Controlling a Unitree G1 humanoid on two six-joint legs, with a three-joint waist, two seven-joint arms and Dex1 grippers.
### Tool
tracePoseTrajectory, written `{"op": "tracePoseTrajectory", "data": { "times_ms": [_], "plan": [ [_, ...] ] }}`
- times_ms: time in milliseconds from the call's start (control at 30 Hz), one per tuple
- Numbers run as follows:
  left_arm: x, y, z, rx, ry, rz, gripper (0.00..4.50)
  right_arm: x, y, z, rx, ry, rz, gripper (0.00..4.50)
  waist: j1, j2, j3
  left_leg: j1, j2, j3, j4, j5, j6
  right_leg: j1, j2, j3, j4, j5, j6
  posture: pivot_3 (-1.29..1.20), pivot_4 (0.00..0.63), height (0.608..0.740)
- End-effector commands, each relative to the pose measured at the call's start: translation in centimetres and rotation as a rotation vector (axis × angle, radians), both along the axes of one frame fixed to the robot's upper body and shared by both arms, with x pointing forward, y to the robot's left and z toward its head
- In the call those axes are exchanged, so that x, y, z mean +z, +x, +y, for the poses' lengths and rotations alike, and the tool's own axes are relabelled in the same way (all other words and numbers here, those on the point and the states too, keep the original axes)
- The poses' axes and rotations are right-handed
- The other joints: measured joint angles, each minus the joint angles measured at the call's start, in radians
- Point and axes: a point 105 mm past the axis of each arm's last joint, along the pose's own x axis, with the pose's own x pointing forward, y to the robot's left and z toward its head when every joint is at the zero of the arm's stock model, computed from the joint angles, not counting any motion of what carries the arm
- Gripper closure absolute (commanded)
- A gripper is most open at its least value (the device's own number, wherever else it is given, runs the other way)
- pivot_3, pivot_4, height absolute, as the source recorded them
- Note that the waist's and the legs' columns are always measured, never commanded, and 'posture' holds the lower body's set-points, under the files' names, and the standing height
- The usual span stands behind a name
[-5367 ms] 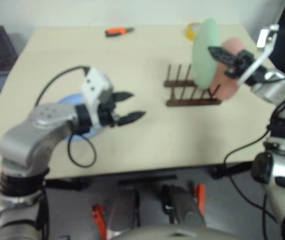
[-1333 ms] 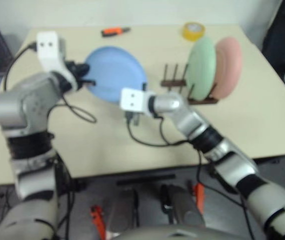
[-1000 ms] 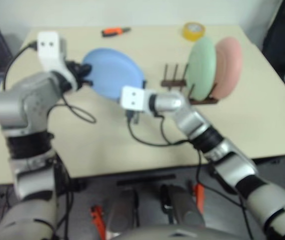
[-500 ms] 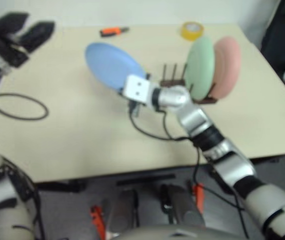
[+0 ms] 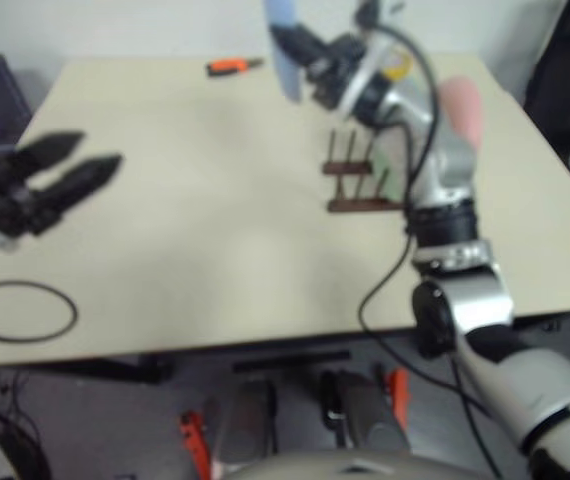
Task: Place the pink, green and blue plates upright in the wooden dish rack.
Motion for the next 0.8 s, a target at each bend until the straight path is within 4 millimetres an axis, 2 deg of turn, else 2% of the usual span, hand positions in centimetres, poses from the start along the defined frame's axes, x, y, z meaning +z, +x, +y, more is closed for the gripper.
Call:
{"op": "tracePoseTrajectory", "data": {
  "times_ms": [33,100,167,300,400,533,800],
  "plan": [
    [-0.6,-0.1,-2.9,-0.099,0.111,-0.033,0.91,3.4,-1.1,-2.4,0.020,0.078,-0.015,4.50,0.000,0.000,0.000,0.000,0.000,0.000,0.000,0.000,0.000,0.000,0.000,0.000,0.000,0.000,0.000,0.00,0.150,0.740],
    [-2.6,1.0,-5.6,-0.142,0.208,-0.027,0.91,3.2,-1.1,-4.4,-0.018,0.054,0.030,4.50,0.002,0.001,0.000,0.000,0.000,0.001,-0.001,0.000,0.000,0.000,0.000,0.001,-0.001,0.000,0.000,0.00,0.150,0.740],
    [-3.7,1.1,-7.6,-0.198,0.256,-0.032,0.91,2.7,-1.3,-5.5,-0.036,0.029,0.067,4.50,0.004,0.001,0.000,0.000,0.000,0.002,-0.002,0.000,0.000,0.000,0.000,0.001,-0.001,0.000,0.000,0.00,0.150,0.740],
    [-4.9,0.9,-10.5,-0.284,0.302,-0.053,0.91,1.0,-2.2,-6.4,-0.019,-0.004,0.159,4.50,-0.003,0.001,0.000,0.000,0.000,0.003,-0.003,-0.001,0.001,-0.001,0.000,0.002,-0.001,0.001,0.003,0.00,0.150,0.740],
    [-4.9,1.2,-11.2,-0.291,0.309,-0.084,0.91,0.0,-2.7,-6.7,-0.005,-0.011,0.215,4.50,-0.010,0.001,0.001,0.000,0.001,0.003,-0.003,-0.001,0.001,-0.001,0.002,0.002,0.000,0.002,0.005,0.00,0.150,0.740],
    [-5.1,1.6,-11.1,-0.284,0.329,-0.088,0.91,-0.9,-3.0,-6.8,0.008,-0.001,0.270,4.50,-0.009,0.001,0.001,0.000,0.004,0.003,-0.002,-0.001,0.001,-0.002,0.006,0.002,0.001,0.002,0.006,0.00,0.150,0.740],
    [-5.7,1.8,-10.7,-0.275,0.345,-0.075,0.91,-2.6,-2.3,-7.3,-0.025,0.030,0.345,4.50,-0.008,0.001,0.001,0.000,0.004,0.004,-0.002,-0.001,0.001,-0.001,0.006,0.003,-0.001,0.003,0.007,0.00,0.150,0.740]
  ]
}}
